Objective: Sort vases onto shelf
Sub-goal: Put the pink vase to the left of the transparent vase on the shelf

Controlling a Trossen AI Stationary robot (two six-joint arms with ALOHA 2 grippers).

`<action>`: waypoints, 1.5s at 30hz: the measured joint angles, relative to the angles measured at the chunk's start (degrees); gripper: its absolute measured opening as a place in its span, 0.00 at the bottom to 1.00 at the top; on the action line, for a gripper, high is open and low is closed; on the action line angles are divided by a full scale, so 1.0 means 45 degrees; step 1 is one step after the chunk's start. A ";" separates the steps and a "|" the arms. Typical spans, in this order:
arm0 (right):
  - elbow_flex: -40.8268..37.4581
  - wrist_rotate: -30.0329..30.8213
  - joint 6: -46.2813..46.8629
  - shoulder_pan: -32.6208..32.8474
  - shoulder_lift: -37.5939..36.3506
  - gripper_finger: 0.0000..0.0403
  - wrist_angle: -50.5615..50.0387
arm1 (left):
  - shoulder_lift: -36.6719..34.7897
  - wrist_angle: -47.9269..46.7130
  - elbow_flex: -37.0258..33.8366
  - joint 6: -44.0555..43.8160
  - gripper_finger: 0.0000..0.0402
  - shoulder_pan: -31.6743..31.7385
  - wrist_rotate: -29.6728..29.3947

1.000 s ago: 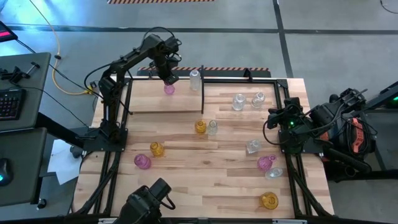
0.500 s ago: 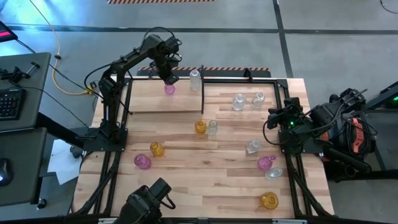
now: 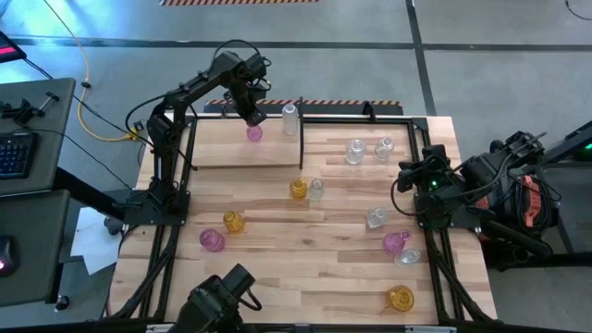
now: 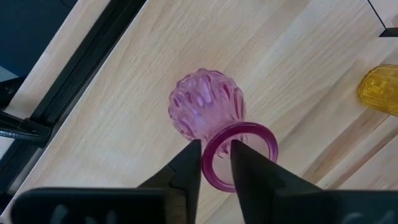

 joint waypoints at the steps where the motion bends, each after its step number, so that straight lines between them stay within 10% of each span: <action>1: 0.0000 -0.0003 0.0005 0.0000 -0.0003 0.00 0.0003 | 0.0000 -0.0005 0.0000 0.0000 0.22 0.0000 0.0000; 25: 0.0000 -0.0038 0.0005 0.0000 0.0000 0.00 0.0121 | -0.0112 -0.0084 0.0029 0.0097 0.33 0.0013 -0.0031; 45: 0.0000 0.0008 0.0005 0.0000 0.0000 0.00 0.0279 | -0.1111 -0.1284 0.3668 0.0389 0.33 -0.0588 -0.0051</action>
